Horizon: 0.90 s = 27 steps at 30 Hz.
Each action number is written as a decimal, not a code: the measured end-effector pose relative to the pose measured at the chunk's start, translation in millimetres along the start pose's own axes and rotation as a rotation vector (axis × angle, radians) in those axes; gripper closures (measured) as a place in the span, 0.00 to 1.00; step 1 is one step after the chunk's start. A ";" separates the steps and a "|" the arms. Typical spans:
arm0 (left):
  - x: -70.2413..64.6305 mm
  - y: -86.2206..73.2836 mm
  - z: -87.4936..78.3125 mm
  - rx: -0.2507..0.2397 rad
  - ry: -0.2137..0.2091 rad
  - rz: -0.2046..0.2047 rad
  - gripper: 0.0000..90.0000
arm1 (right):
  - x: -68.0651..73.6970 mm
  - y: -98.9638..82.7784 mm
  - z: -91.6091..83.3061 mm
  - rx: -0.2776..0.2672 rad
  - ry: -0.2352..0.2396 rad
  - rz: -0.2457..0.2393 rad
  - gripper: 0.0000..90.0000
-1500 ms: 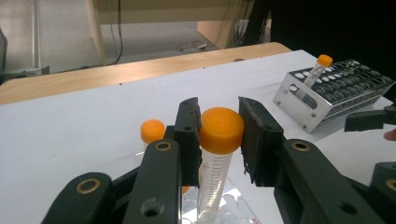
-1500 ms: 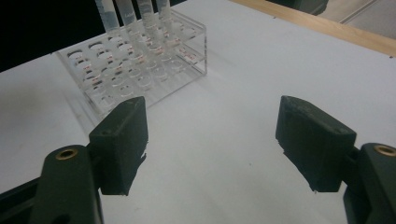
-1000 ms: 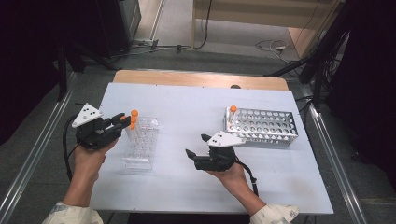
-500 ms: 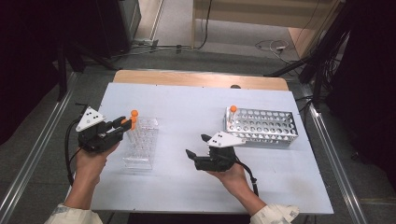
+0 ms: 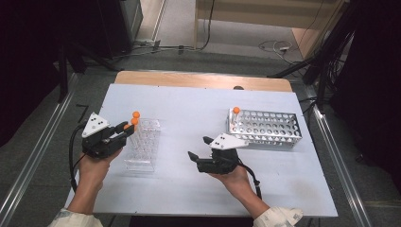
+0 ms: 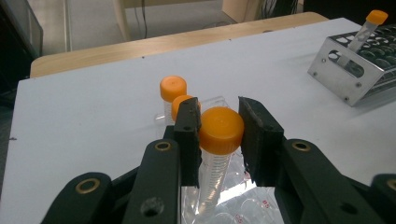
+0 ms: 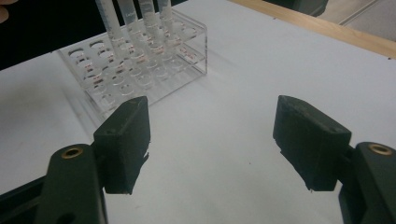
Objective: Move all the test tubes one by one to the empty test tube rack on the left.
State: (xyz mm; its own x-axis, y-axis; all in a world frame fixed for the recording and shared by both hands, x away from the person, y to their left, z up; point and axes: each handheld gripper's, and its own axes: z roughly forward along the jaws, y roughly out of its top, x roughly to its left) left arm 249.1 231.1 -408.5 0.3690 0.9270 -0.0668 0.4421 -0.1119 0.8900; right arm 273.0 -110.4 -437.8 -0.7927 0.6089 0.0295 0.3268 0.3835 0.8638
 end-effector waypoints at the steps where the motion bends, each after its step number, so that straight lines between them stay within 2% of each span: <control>1: -0.1 -0.9 0.8 0.007 -0.001 0.001 0.78 | 0.1 0.0 0.0 0.001 0.000 0.000 0.29; 9: -1.6 -4.6 5.1 0.037 0.001 0.012 0.77 | 0.4 -0.1 0.2 0.001 0.002 0.000 0.29; 15: 0.2 -2.8 2.7 0.024 -0.010 -0.001 0.67 | 0.6 -0.5 1.0 0.005 0.003 0.003 0.28; 19: 1.5 -0.6 1.8 0.017 -0.010 -0.017 0.51 | 0.1 -0.2 0.7 -0.001 0.006 0.004 0.28; 22: 4.4 0.8 0.5 0.003 -0.021 -0.048 0.40 | -0.8 -0.2 0.5 -0.002 0.003 0.007 0.27; 24: 6.2 2.1 -0.5 -0.010 -0.008 -0.067 0.30 | -1.9 -0.1 0.4 -0.005 0.000 0.008 0.26; 27: 7.3 3.4 -3.4 -0.030 -0.003 -0.078 0.26 | -4.2 0.3 0.0 -0.003 -0.008 0.016 0.23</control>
State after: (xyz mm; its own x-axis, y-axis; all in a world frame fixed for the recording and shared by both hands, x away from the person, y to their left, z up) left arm 250.5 238.8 -404.4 0.3370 0.9314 -0.1374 0.4445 -0.0287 0.8953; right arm 276.5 -112.8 -437.6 -0.7833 0.6204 0.0396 0.3379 0.3715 0.8648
